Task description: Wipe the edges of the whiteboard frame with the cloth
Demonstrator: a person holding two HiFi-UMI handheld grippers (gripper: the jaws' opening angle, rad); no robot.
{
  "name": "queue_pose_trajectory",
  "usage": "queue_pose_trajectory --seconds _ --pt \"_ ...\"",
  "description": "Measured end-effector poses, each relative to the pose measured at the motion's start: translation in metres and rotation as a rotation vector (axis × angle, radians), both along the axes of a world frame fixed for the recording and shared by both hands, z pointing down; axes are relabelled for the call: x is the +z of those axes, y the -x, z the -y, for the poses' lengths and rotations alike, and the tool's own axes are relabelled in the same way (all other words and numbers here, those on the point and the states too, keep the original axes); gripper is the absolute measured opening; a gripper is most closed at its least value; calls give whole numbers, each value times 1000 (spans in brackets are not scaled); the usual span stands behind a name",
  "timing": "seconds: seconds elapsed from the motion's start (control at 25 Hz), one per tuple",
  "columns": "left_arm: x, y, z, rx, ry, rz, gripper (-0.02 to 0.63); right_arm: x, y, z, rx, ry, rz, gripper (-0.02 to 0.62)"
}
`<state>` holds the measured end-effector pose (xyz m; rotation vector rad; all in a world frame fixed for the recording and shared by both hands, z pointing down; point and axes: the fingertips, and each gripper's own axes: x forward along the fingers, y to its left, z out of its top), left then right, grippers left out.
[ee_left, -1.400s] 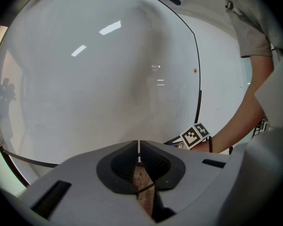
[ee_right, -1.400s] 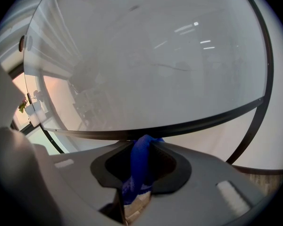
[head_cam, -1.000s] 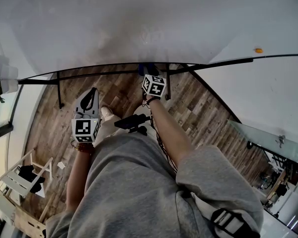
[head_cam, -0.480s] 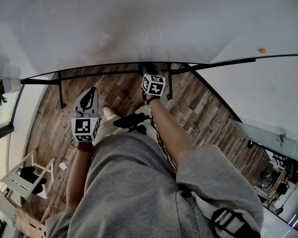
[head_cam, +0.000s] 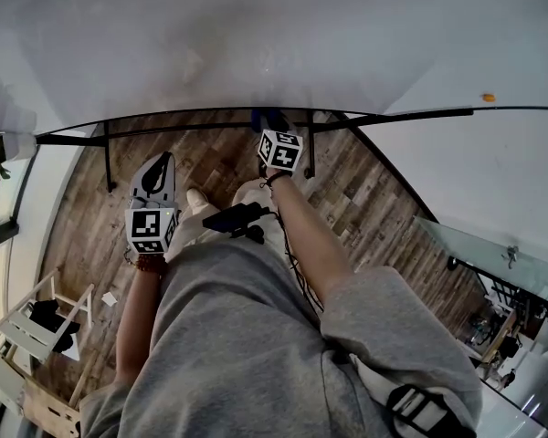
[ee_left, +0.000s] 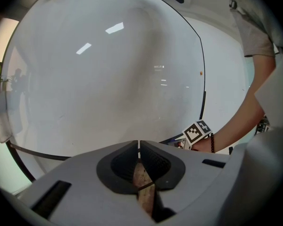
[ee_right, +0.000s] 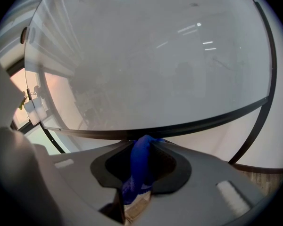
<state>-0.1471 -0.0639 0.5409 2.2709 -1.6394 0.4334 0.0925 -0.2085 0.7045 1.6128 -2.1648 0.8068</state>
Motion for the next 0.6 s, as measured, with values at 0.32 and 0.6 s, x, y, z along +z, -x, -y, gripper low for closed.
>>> queue_pose_trajectory --seconds 0.32,0.6 --pt "2 13 1 -64 13 -46 21 1 6 -3 26 12 3 107" --pt "-4 21 -1 -66 -17 -44 21 0 10 -2 25 -7 1 107"
